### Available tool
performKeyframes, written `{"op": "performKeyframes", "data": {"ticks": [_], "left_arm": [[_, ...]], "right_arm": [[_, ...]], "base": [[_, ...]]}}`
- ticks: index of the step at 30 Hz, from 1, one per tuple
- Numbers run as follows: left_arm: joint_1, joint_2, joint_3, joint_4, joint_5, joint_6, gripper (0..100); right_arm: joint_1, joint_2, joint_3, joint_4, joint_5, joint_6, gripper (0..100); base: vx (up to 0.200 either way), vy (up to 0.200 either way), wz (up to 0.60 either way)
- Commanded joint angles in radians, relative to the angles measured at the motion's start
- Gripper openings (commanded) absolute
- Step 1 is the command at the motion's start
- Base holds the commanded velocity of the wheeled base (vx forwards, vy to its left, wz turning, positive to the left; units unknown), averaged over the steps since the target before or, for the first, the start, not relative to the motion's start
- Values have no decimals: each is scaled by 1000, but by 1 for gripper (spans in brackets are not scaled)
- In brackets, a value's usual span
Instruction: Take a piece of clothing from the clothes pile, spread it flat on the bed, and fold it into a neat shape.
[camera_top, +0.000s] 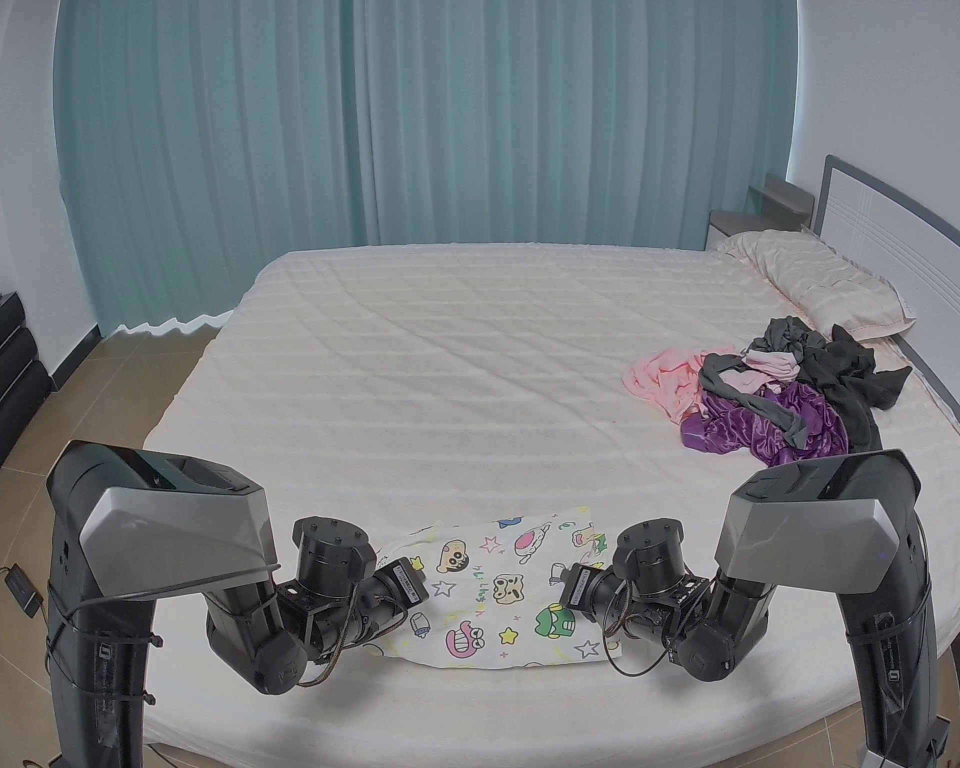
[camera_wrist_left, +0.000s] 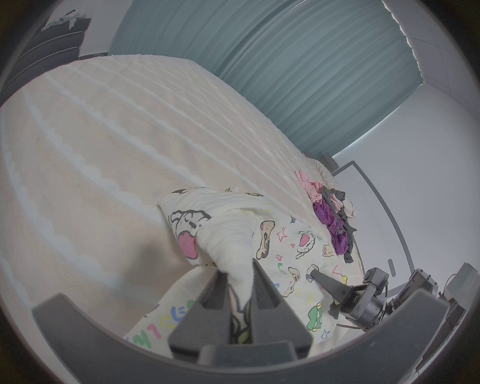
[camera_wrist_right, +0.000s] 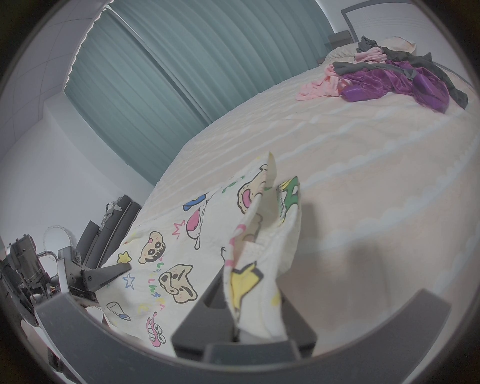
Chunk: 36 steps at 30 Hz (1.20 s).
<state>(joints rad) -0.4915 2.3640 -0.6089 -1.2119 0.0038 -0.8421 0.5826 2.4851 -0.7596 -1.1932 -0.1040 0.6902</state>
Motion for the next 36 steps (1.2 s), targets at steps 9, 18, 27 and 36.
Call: {"op": "performKeyframes", "data": {"ticks": [9,18,27,36], "left_arm": [[-1,3,-5,0,1,3,0],[-1,4,-6,0,1,3,0],[1,7,-6,-5,1,3,0],[1,11,0,-6,2,2,100]], "right_arm": [[-1,-2,0,0,-2,-1,0],[-9,3,-1,0,-2,-1,0],[-9,6,0,1,-3,-3,0],[-7,12,2,3,-2,-9,0]], "base": [[0,-200,0],[0,-200,0],[0,0,0],[0,0,0]]}}
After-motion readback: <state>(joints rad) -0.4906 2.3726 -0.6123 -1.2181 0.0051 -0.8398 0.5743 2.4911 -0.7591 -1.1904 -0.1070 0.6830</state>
